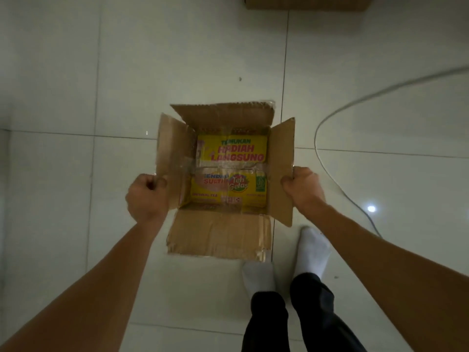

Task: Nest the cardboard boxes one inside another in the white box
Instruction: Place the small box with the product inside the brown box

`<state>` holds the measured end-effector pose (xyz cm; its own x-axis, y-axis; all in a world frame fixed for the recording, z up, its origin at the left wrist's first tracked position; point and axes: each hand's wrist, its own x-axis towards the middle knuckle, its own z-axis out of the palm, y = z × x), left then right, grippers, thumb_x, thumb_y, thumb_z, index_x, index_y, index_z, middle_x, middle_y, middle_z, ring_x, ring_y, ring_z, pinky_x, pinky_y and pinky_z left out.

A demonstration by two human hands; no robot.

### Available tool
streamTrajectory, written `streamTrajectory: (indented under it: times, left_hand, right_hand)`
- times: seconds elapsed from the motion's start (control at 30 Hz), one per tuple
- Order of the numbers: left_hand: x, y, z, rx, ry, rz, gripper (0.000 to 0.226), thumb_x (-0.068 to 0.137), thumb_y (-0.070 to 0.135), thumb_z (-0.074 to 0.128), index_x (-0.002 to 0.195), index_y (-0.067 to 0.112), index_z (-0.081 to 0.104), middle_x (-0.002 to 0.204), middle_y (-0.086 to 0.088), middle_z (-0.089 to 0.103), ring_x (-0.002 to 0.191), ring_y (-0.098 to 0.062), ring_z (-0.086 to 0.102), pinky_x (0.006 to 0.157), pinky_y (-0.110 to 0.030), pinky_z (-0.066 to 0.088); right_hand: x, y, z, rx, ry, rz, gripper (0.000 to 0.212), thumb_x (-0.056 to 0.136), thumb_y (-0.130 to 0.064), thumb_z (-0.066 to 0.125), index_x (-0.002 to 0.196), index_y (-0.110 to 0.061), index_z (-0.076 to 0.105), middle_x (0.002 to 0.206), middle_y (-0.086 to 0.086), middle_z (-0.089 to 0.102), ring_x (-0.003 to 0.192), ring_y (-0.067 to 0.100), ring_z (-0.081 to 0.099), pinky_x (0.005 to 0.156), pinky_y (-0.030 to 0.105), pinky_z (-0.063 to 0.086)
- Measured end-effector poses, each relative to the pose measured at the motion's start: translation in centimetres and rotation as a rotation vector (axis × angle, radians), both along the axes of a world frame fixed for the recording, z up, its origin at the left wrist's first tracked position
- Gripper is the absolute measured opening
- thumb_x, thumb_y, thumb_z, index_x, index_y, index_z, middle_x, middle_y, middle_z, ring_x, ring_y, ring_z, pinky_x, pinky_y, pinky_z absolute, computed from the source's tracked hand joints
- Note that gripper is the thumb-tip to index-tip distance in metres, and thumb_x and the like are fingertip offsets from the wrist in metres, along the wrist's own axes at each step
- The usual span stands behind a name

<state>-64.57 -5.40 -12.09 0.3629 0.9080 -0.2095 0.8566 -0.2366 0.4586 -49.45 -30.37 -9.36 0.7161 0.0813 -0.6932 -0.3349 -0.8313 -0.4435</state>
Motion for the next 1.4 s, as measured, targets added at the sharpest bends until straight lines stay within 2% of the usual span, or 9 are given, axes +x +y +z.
streamTrajectory:
  times: [0.13,0.2,0.37,0.67,0.83,1.0,1.17,1.3,1.4]
  left_hand:
    - [1.5,-2.6,3.7,0.088,-0.079,-0.067,0.025,0.082,0.024,0.064,0.066,0.015,0.047,0.06,0.0,0.051,0.055,-0.022,0.046,0.054,-0.026,0.027]
    - [2.7,-3.4,6.0,0.095,-0.115,-0.05,0.025,0.082,0.024,0.065,0.066,0.016,0.047,0.06,0.001,0.051,0.055,-0.021,0.046,0.053,-0.025,0.027]
    - [6.8,-4.7,12.0,0.089,-0.229,-0.051,0.026,0.08,0.025,0.066,0.064,0.018,0.047,0.057,0.004,0.051,0.052,-0.019,0.047,0.051,-0.024,0.027]
    - [18.9,-7.0,22.5,0.131,-0.376,-0.118,0.024,0.081,0.021,0.067,0.065,0.018,0.049,0.056,0.015,0.047,0.049,-0.003,0.045,0.045,-0.018,0.027]
    - [27.4,-7.5,27.8,0.15,-0.454,-0.153,0.017,0.082,0.02,0.067,0.073,0.013,0.054,0.061,0.009,0.05,0.051,-0.009,0.045,0.048,-0.015,0.028]
    - [36.4,-6.3,30.7,0.155,-0.519,-0.16,0.019,0.082,0.022,0.066,0.071,0.014,0.052,0.057,0.014,0.045,0.05,-0.006,0.043,0.046,-0.017,0.025]
    - [45.2,-4.0,30.8,0.116,-0.566,-0.193,0.019,0.082,0.02,0.065,0.072,0.015,0.05,0.058,0.017,0.043,0.051,0.002,0.042,0.045,-0.016,0.026]
    - [51.0,-1.8,30.1,0.117,-0.571,-0.181,0.018,0.082,0.021,0.063,0.073,0.016,0.049,0.058,0.017,0.044,0.051,0.0,0.043,0.044,-0.016,0.026]
    - [54.7,-0.6,28.9,0.123,-0.562,-0.179,0.017,0.083,0.022,0.062,0.073,0.016,0.049,0.058,0.016,0.044,0.051,-0.001,0.043,0.044,-0.015,0.026]
  right_hand:
    - [0.0,0.7,2.7,-0.006,-0.077,0.063,0.02,0.09,-0.014,0.045,0.081,-0.005,0.061,0.075,0.015,0.062,0.064,0.03,0.06,0.052,0.028,0.047]
    - [0.7,0.5,4.7,-0.027,-0.125,0.088,0.019,0.09,-0.014,0.045,0.079,-0.006,0.058,0.073,0.014,0.058,0.063,0.029,0.055,0.052,0.027,0.039]
    - [4.8,-1.1,10.0,-0.059,-0.188,0.065,0.017,0.09,-0.017,0.045,0.075,-0.011,0.052,0.071,0.01,0.055,0.065,0.03,0.053,0.056,0.03,0.038]
    - [16.0,-4.0,20.7,0.028,-0.33,-0.061,0.04,0.091,-0.021,0.048,0.052,-0.021,0.037,0.05,-0.002,0.042,0.046,0.016,0.042,0.042,0.022,0.025]
    - [23.5,-5.5,26.8,0.095,-0.408,-0.119,0.032,0.09,-0.025,0.05,0.066,-0.005,0.058,0.061,0.013,0.057,0.062,0.034,0.057,0.051,0.031,0.042]
    - [32.4,-5.1,30.1,0.072,-0.512,-0.143,0.027,0.087,-0.022,0.051,0.076,0.001,0.061,0.082,0.025,0.067,0.079,0.042,0.063,0.068,0.044,0.054]
    - [41.1,-3.1,31.2,0.107,-0.569,-0.137,0.029,0.089,-0.022,0.052,0.07,-0.002,0.06,0.078,0.023,0.066,0.076,0.04,0.064,0.063,0.042,0.054]
    - [47.0,-1.1,31.1,0.139,-0.617,-0.11,0.032,0.092,-0.021,0.052,0.077,0.006,0.06,0.086,0.031,0.065,0.078,0.041,0.064,0.072,0.053,0.055]
    - [50.5,0.1,29.8,0.151,-0.656,-0.107,0.036,0.091,-0.022,0.052,0.076,0.01,0.058,0.085,0.034,0.064,0.071,0.04,0.061,0.069,0.05,0.055]
